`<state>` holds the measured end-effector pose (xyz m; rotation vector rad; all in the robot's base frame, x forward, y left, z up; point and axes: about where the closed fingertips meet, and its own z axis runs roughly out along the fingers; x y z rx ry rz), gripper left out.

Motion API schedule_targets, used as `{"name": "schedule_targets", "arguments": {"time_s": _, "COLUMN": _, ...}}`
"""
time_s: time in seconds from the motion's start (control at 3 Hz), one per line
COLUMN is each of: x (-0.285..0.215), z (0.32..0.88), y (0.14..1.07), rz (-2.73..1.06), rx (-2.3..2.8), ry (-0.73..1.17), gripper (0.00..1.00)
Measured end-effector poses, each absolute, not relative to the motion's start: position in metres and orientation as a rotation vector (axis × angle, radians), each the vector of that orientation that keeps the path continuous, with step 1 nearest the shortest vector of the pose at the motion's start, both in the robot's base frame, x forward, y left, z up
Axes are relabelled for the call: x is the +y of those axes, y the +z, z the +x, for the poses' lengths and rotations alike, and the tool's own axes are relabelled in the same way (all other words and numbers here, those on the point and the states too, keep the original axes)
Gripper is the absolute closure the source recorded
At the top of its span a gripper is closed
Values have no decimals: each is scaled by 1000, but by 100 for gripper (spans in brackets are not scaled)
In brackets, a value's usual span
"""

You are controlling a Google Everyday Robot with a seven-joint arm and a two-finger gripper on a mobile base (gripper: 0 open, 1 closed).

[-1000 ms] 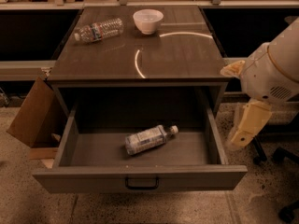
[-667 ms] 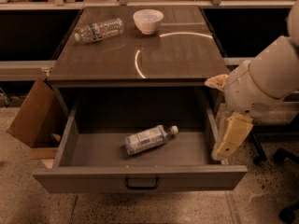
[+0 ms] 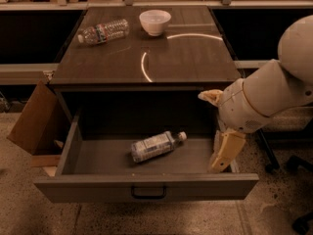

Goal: Pick blue plastic bottle from top drawer and place on counter

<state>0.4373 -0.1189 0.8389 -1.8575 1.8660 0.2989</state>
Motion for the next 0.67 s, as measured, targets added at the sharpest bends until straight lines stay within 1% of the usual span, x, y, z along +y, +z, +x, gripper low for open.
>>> {"name": "schedule_targets", "arguments": {"time_s": 0.67, "x": -104, "z": 465, "y": 798, "rz": -1930, "rx": 1790, "ry": 415, "gripper": 0}}
